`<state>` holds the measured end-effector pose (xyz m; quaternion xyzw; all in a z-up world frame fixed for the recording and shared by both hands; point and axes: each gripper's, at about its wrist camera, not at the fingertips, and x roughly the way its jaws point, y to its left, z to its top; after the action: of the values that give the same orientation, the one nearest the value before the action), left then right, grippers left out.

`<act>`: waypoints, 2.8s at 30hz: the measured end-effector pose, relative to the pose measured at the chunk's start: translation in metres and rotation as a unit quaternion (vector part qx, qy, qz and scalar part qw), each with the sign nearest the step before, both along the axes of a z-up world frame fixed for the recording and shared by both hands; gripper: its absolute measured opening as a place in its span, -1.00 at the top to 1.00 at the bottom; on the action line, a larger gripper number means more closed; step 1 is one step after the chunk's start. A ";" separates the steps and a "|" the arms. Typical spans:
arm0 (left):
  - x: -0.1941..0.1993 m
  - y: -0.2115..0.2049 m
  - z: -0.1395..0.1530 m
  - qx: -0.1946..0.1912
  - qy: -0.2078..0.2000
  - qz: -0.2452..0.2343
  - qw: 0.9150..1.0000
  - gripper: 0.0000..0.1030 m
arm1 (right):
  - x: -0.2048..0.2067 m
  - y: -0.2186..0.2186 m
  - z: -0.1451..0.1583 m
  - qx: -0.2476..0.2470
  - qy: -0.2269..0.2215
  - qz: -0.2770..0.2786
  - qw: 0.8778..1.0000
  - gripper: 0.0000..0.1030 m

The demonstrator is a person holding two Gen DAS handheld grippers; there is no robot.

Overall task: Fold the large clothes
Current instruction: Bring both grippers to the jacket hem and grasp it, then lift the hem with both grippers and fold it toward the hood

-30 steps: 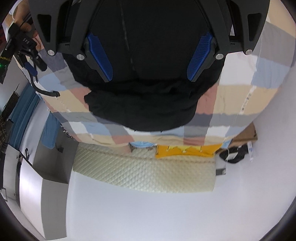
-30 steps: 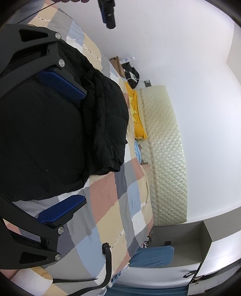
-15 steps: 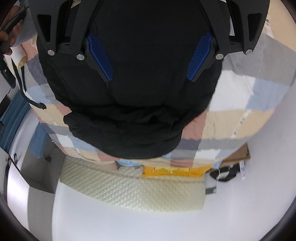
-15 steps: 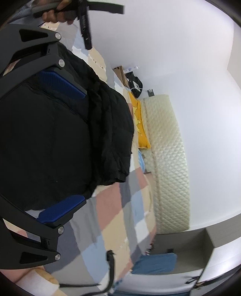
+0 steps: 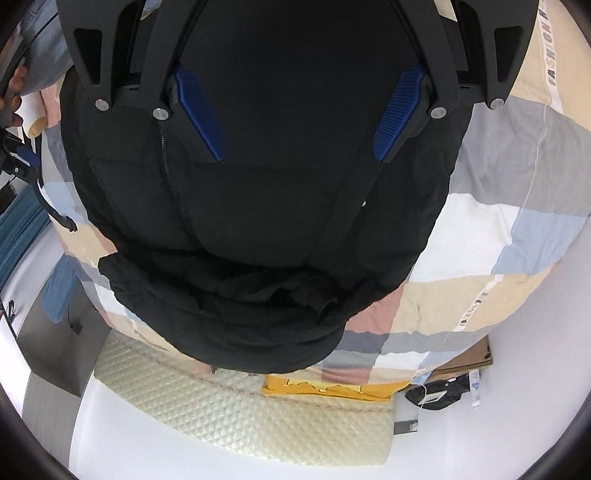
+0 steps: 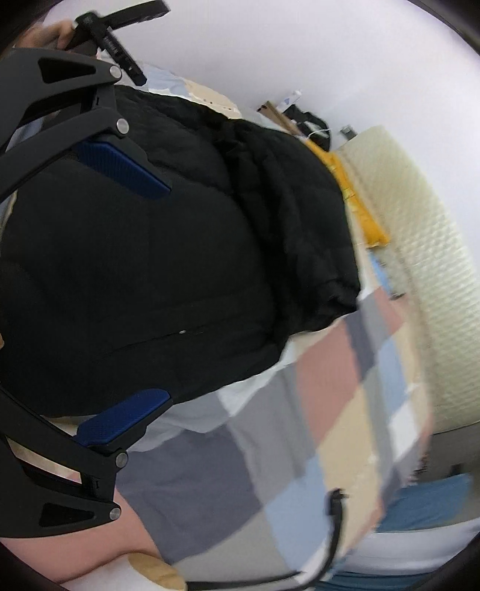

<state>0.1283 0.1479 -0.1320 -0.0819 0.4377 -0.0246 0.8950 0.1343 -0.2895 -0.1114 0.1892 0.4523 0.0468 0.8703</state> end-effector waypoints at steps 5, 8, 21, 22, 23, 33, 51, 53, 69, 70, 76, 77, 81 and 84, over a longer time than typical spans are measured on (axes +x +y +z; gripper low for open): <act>-0.001 0.003 -0.002 -0.013 0.006 0.008 1.000 -0.60 | 0.016 -0.024 -0.049 0.075 0.167 -0.016 0.983 -0.99; -0.001 0.005 -0.002 -0.015 0.008 0.011 1.000 -0.60 | 0.015 -0.032 -0.071 0.079 0.227 -0.047 0.970 -0.99; -0.003 0.004 -0.004 0.006 0.014 0.021 1.000 -0.60 | 0.011 0.011 -0.101 0.003 0.280 -0.003 0.960 -0.99; -0.003 0.004 -0.005 0.007 0.014 0.023 1.000 -0.60 | 0.009 0.012 -0.101 0.004 0.280 -0.004 0.960 -0.99; -0.003 0.005 -0.005 0.006 0.014 0.024 1.000 -0.60 | 0.009 0.009 -0.103 0.011 0.284 -0.012 0.959 -0.99; 0.000 0.006 -0.010 0.002 0.027 0.023 0.999 -0.60 | 0.010 0.007 -0.119 0.055 0.302 -0.031 0.951 -0.99; 0.004 0.009 -0.019 -0.003 0.049 0.032 0.998 -0.60 | -0.006 -0.012 -0.077 0.145 0.184 0.010 0.972 -0.92; 0.004 0.012 -0.019 -0.007 0.049 0.036 0.998 -0.60 | -0.007 -0.017 -0.073 0.144 0.177 0.014 0.973 -0.93; 0.014 0.062 -0.004 -0.040 0.100 0.033 0.994 -0.60 | -0.009 -0.027 -0.064 0.227 0.112 0.003 0.968 -0.35; 0.017 0.072 -0.003 -0.038 0.110 0.035 0.993 -0.60 | -0.010 -0.029 -0.061 0.242 0.097 0.009 0.965 -0.28; 0.032 0.125 -0.028 -0.070 0.196 0.075 0.975 -0.64 | -0.015 -0.031 -0.051 0.296 0.048 0.038 0.953 0.06; 0.032 0.132 -0.035 -0.087 0.203 0.086 0.972 -0.64 | -0.015 -0.030 -0.050 0.299 0.045 0.042 0.952 0.14; 0.031 0.148 -0.071 -0.176 0.243 0.114 0.947 -0.64 | -0.015 -0.027 -0.049 0.304 0.043 0.053 0.950 0.16; 0.034 0.147 -0.083 -0.206 0.260 0.107 0.937 -0.64 | -0.013 -0.025 -0.056 0.286 0.066 0.046 0.955 0.12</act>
<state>0.1618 0.2952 -0.2147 -0.3143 0.6294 0.0043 0.7107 0.1212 -0.3146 -0.1670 0.4114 0.4844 0.2019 0.7453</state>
